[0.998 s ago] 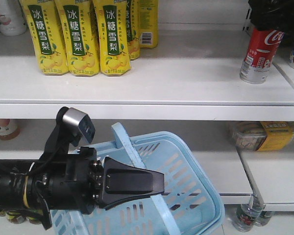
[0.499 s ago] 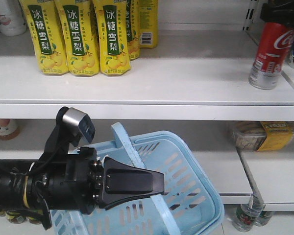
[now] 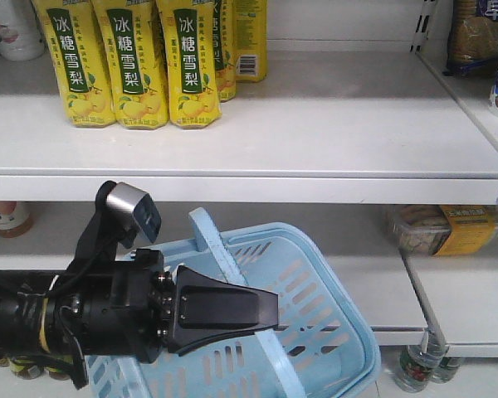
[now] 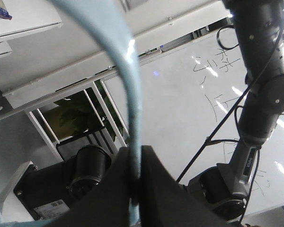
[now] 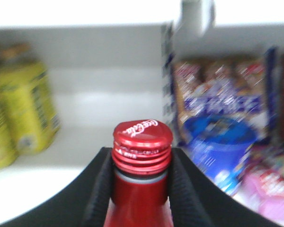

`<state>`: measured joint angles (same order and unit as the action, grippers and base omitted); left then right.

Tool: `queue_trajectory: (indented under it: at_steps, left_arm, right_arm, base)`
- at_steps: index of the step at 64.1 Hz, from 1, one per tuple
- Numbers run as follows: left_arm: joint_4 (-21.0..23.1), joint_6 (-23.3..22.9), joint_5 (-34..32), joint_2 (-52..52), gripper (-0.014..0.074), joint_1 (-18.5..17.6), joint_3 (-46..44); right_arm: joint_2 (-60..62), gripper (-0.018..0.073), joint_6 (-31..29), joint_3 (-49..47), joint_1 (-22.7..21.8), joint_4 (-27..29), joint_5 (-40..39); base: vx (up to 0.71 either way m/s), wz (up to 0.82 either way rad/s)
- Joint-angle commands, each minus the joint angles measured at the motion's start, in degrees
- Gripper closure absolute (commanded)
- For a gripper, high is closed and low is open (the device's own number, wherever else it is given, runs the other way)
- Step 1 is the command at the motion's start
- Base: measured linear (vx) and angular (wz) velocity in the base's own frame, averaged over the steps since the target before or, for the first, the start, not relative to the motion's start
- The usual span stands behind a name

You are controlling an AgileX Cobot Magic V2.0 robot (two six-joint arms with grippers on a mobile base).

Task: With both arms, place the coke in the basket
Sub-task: 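Lower the held bottle down into the basket beside the left gripper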

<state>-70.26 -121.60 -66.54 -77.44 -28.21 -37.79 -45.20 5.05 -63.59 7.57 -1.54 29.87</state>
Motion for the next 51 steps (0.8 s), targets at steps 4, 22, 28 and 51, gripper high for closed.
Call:
queue_trajectory:
  at_steps: [4,22,28,51]
  left_arm:
    - [4.10,0.29,-12.26,1.93,0.0603,-0.27,-1.32]
    - [4.10,0.29,-12.26,1.93,0.0603,-0.27,-1.32]
    - [4.10,0.29,-12.26,1.93,0.0603,-0.27,-1.32]
    - [4.10,0.29,-12.26,1.93,0.0603,-0.27,-1.32]
  right_arm:
    - [3.44,0.0561,-26.75,5.13,0.09,31.33,0.82]
    - [-0.54,0.0561,-65.34,18.76,0.09,78.86,2.11]
    - [-4.59,0.0561,-72.49,19.77,0.09,85.45,4.82]
    - [-17.01,0.0557,-78.10,19.59,0.09,89.34,12.55]
  base:
    - [0.00,0.00]
    - [0.00,0.00]
    - [0.00,0.00]
    - [0.00,0.00]
